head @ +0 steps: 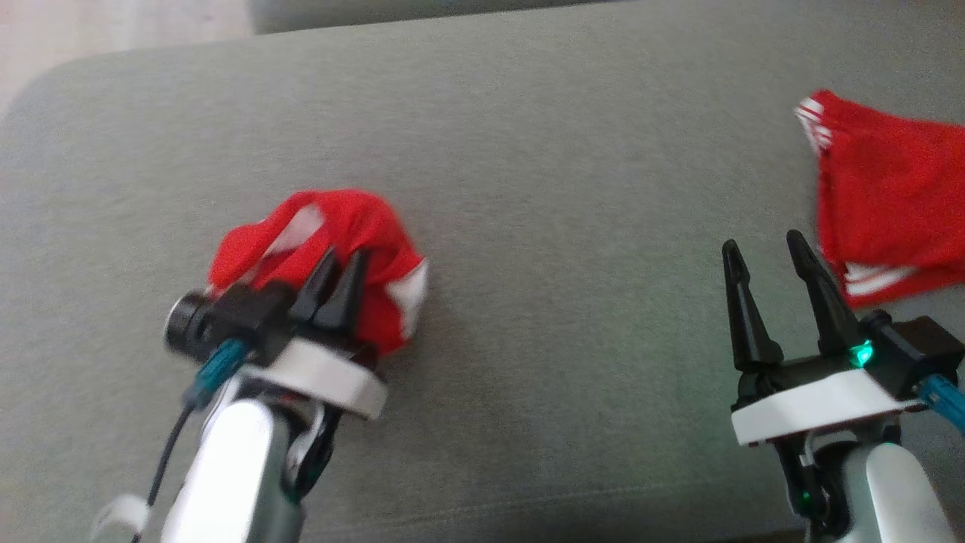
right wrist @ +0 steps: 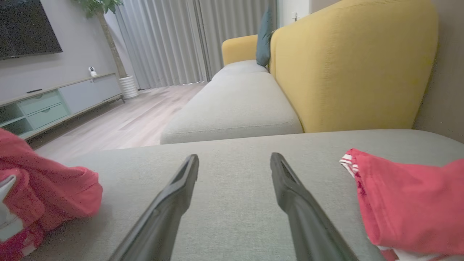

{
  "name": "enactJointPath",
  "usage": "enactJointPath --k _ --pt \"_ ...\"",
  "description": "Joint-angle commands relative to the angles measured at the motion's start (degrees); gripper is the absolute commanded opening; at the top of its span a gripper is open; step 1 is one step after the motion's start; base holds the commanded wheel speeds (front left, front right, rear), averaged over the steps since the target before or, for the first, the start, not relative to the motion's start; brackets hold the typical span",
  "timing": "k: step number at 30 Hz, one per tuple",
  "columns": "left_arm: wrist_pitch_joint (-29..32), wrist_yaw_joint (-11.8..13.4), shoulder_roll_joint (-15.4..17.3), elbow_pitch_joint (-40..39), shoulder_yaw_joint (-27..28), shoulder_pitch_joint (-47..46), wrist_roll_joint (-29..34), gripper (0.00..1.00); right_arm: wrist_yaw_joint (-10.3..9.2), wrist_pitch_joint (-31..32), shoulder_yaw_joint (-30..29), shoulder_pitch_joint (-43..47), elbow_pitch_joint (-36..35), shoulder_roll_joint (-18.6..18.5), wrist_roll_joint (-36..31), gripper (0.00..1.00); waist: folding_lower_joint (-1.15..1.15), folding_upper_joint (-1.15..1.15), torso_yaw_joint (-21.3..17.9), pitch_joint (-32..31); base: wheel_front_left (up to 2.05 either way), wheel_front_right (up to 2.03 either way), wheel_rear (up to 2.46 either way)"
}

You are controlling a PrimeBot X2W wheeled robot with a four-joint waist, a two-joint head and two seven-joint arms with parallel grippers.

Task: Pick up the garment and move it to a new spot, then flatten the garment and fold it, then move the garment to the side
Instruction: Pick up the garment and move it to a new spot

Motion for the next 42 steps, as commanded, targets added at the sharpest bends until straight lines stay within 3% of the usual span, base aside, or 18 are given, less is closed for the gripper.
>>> enactJointPath --k 1,10,16,17,18,22,28,34,42 --pt "-0.5 -0.2 0.1 -1.7 0.3 -4.9 -0.1 0.00 -0.04 -0.7 1.4 -1.8 -2.1 0.0 0.6 1.00 0.00 0.00 -4.4 3.0 0.00 0.00 0.00" --pt "1.3 -0.8 0.5 6.1 -11.4 -10.8 0.9 0.00 -0.04 -3.5 1.7 -3.3 -1.3 0.0 3.0 1.00 0.00 0.00 -11.0 9.3 0.00 0.00 0.00" --pt "2.1 -0.9 2.6 13.4 -17.3 -11.6 -0.2 0.00 -0.04 -5.4 2.0 -4.2 0.4 0.0 4.0 1.00 0.00 0.00 -11.9 10.5 0.00 0.00 0.00" --pt "1.5 -0.9 2.8 13.9 -17.6 -11.7 -0.5 0.30 -0.04 -5.5 1.8 -4.2 0.7 0.0 4.0 1.00 0.00 0.00 -11.7 10.2 0.00 0.00 0.00" --pt "1.0 -0.9 2.9 14.3 -17.9 -11.6 -0.7 1.00 -0.04 -5.7 1.7 -4.2 1.0 0.0 4.0 1.00 0.00 0.00 -11.3 9.9 0.00 0.00 0.00" --pt "-0.9 -0.8 2.9 14.0 -18.7 -11.0 -1.0 1.00 -0.04 -5.7 1.3 -4.2 1.5 0.0 3.6 1.00 0.00 0.00 -9.8 8.5 0.00 0.00 0.00" --pt "-3.6 1.9 2.9 9.2 -17.5 -7.9 -1.8 1.00 -0.04 -4.7 1.4 -4.0 1.7 0.0 2.4 1.00 0.00 0.00 -6.2 4.8 0.00 0.00 0.00" --pt "-5.1 6.6 3.6 3.8 -13.0 -4.6 -3.5 1.00 -0.04 -3.3 0.9 -3.3 0.9 0.0 1.3 1.00 0.00 0.00 -2.0 1.8 0.00 0.00 0.00" --pt "-6.0 13.2 5.9 1.3 -1.9 -1.5 -6.8 1.00 -0.04 -1.1 0.4 -2.6 -0.3 0.0 -0.3 1.00 0.00 0.00 2.2 0.0 0.00 0.00 0.00"
